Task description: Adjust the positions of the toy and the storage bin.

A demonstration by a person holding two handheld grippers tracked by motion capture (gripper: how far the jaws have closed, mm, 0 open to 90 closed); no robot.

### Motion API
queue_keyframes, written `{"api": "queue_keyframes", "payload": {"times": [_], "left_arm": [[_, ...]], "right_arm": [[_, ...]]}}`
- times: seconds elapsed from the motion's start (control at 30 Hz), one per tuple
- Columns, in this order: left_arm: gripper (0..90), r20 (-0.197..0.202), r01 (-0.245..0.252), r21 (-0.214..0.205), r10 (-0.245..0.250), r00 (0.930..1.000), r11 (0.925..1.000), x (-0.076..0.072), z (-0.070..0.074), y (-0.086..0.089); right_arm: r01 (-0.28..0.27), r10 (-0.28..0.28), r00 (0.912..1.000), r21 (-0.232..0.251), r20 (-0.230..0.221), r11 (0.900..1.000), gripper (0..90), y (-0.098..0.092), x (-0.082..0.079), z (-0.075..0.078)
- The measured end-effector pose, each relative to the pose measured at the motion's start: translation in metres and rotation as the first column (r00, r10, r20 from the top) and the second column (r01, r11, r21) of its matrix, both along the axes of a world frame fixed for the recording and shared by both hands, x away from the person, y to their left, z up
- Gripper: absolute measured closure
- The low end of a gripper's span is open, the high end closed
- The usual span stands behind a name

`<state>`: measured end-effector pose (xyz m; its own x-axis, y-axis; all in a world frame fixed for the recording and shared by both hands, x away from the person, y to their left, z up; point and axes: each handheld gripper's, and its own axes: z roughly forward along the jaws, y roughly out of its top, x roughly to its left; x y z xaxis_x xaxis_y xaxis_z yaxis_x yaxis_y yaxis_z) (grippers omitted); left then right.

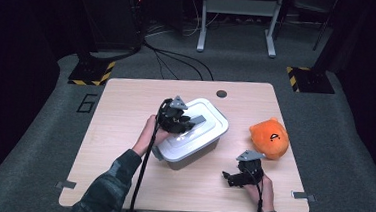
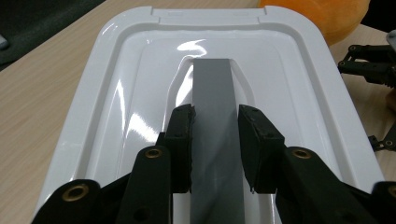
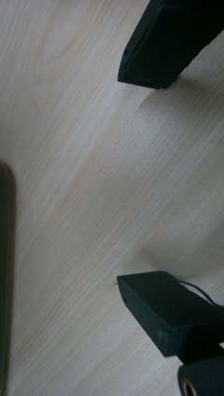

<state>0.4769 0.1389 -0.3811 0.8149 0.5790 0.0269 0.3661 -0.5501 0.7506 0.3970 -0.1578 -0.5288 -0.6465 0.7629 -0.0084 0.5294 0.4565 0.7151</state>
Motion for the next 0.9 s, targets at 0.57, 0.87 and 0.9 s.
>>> {"api": "queue_keyframes", "payload": {"times": [0.57,0.87,0.9], "left_arm": [[66.4,0.058,-0.021,-0.057,0.025,0.9980,0.9981,-0.006,0.025,0.019],[66.4,0.067,-0.056,-0.073,0.061,0.9959,0.9958,-0.005,0.037,0.034],[66.4,0.063,-0.061,-0.081,0.066,0.9958,0.9949,-0.004,0.039,0.036]], "right_arm": [[-0.003,0.003,0.9999,-0.006,0.010,1.0000,3.6,0.000,0.000,0.000],[-0.004,0.004,0.9999,-0.005,0.010,1.0000,3.7,0.000,0.000,0.000],[-0.006,0.006,0.9999,-0.006,0.011,1.0000,3.7,-0.001,0.000,0.000]]}}
